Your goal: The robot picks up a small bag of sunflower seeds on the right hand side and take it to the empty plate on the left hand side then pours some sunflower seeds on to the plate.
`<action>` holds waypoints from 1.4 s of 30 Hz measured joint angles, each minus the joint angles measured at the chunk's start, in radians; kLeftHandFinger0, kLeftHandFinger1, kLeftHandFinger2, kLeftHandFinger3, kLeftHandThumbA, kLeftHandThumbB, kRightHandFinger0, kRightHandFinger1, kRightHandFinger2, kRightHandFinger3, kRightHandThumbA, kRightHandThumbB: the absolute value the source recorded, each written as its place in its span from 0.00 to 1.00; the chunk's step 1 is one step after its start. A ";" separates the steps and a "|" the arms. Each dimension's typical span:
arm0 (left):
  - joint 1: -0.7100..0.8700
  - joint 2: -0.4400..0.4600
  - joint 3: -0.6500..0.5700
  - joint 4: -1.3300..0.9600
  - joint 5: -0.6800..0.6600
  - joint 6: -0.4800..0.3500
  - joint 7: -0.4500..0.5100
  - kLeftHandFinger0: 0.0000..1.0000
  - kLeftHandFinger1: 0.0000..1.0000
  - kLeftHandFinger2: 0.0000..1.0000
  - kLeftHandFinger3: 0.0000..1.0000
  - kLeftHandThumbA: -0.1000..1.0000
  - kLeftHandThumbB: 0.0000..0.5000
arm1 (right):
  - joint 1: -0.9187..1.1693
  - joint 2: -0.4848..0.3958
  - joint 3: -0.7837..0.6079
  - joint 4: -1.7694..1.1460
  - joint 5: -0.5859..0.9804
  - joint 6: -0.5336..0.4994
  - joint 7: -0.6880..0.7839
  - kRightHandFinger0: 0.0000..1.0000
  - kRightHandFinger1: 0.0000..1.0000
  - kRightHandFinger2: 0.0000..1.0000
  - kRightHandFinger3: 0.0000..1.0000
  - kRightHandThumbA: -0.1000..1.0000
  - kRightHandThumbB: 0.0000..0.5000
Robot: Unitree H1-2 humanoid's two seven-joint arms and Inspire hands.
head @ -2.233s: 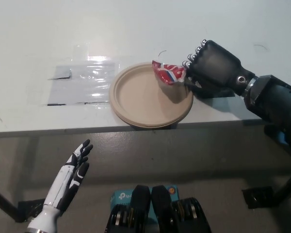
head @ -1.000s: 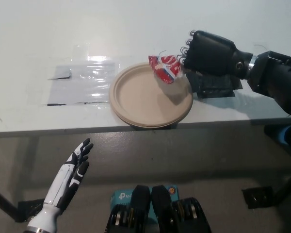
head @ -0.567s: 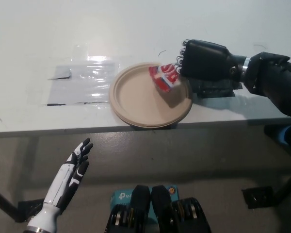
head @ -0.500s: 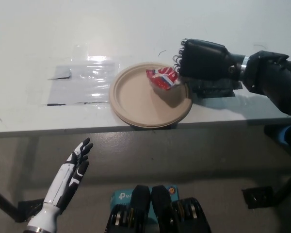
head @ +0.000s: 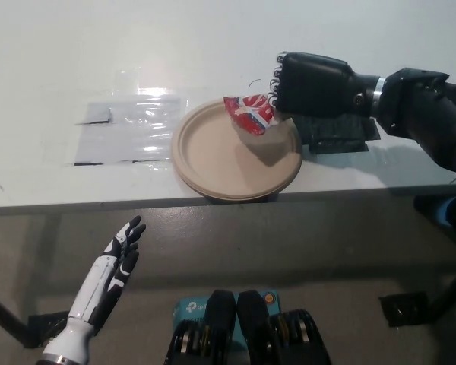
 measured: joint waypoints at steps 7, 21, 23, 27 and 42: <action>0.000 0.000 0.000 0.000 -0.001 0.001 0.000 1.00 1.00 1.00 1.00 1.00 0.22 | -0.014 0.000 0.007 0.004 -0.011 -0.002 0.001 0.00 0.00 0.11 0.12 0.00 0.49; 0.000 0.001 0.001 -0.010 -0.002 0.006 0.000 1.00 1.00 1.00 1.00 1.00 0.21 | -0.052 -0.012 0.038 -0.006 -0.032 -0.064 0.039 0.00 0.00 0.05 0.20 0.04 0.05; 0.000 0.001 0.001 -0.013 -0.003 0.007 0.000 1.00 1.00 1.00 1.00 1.00 0.22 | -0.052 -0.015 0.027 -0.010 -0.026 -0.089 0.064 0.00 0.00 0.00 0.15 0.00 0.36; 0.001 0.001 0.001 -0.014 -0.005 0.008 0.000 1.00 1.00 1.00 1.00 1.00 0.22 | -0.057 -0.027 0.050 -0.022 -0.038 -0.108 0.079 0.00 0.00 0.00 0.20 0.05 0.47; 0.008 0.005 0.002 -0.017 -0.003 0.012 0.000 1.00 1.00 1.00 1.00 1.00 0.26 | -0.067 -0.029 0.100 -0.036 -0.064 -0.138 0.084 0.00 0.00 0.00 0.26 0.06 0.59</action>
